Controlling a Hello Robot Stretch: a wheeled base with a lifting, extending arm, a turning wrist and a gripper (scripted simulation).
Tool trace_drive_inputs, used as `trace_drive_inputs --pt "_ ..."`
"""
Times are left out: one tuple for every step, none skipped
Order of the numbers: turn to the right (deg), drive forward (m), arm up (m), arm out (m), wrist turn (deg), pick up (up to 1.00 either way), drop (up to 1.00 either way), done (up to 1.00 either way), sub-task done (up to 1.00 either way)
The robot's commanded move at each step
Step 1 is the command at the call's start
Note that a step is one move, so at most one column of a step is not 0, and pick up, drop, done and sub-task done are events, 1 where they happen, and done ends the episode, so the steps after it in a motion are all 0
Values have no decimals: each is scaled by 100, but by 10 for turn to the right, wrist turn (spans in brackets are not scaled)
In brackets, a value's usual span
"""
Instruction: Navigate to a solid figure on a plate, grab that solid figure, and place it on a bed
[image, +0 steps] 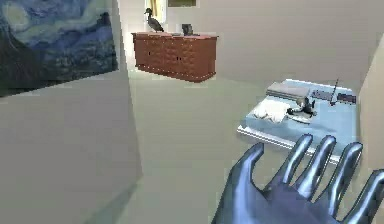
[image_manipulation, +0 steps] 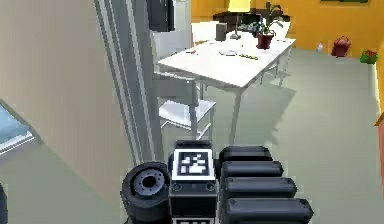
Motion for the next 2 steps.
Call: trace_drive_inputs --pt "0 100 0 0 0 0 0 0 0" --pt "30 0 0 0 0 0 0 0 0"
